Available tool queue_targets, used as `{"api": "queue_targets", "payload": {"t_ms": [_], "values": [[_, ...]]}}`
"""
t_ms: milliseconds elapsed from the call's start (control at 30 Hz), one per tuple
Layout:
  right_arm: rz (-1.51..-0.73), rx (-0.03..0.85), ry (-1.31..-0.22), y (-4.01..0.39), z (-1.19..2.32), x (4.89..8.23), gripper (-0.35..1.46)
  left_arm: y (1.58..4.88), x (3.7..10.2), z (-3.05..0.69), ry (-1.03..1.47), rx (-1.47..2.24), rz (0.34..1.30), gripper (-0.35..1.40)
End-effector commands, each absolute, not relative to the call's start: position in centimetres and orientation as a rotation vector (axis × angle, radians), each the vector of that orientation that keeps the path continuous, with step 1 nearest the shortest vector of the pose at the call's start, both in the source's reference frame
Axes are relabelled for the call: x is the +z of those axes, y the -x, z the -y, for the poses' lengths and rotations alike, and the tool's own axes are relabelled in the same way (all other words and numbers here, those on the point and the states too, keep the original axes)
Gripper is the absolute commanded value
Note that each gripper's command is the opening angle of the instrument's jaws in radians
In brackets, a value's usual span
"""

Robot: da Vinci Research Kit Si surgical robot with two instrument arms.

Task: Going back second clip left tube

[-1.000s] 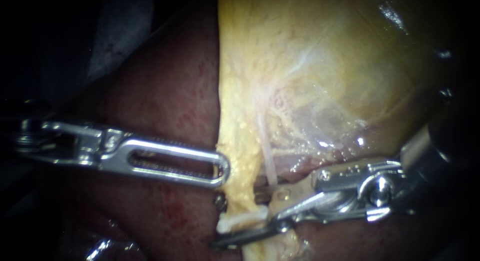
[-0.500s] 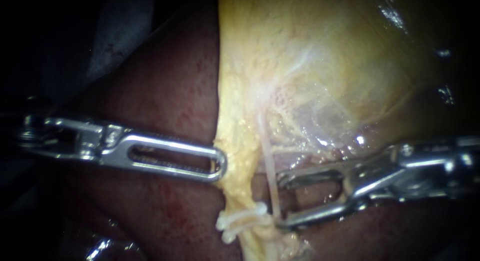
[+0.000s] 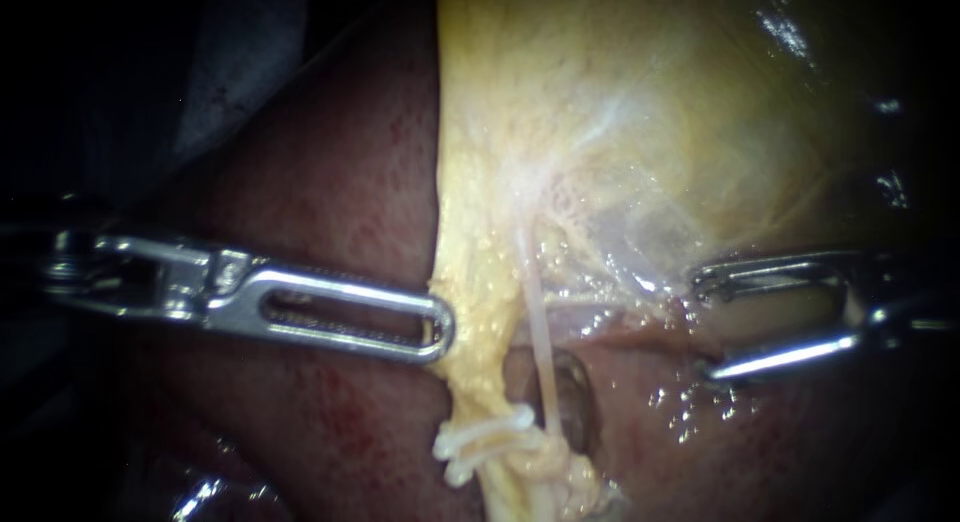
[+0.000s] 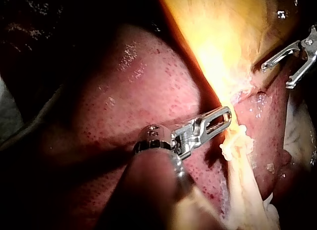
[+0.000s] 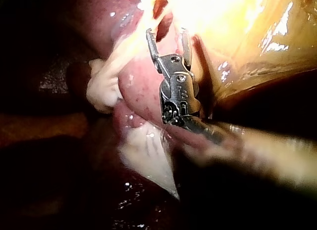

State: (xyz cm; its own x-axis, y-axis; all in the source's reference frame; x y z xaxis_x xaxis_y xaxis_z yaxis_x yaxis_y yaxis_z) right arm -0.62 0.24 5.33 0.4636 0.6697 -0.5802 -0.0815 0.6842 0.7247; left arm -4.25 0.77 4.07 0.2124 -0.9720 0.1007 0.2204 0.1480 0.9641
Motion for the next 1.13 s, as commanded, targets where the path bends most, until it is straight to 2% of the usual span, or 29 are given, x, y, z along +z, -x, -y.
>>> {"api": "queue_targets", "payload": {"t_ms": [33, 533, 1133], "values": [[-0.99, 0.509, -0.686, 0.62, -0.24, 5.33, 0.52, 4.25, 4.08, -0.77, -1.033, -1.077, 0.95, -0.35], [-0.993, 0.51, -0.687, 0.62, -0.21, 5.31, 0.52, 4.66, 4.67, -0.63, -1.001, -1.064, 0.937, -0.35], [-0.993, 0.51, -0.688, 0.62, -0.2, 5.29, 0.52, 4.69, 4.7, -0.61, -1.001, -1.062, 0.936, -0.35]]}}
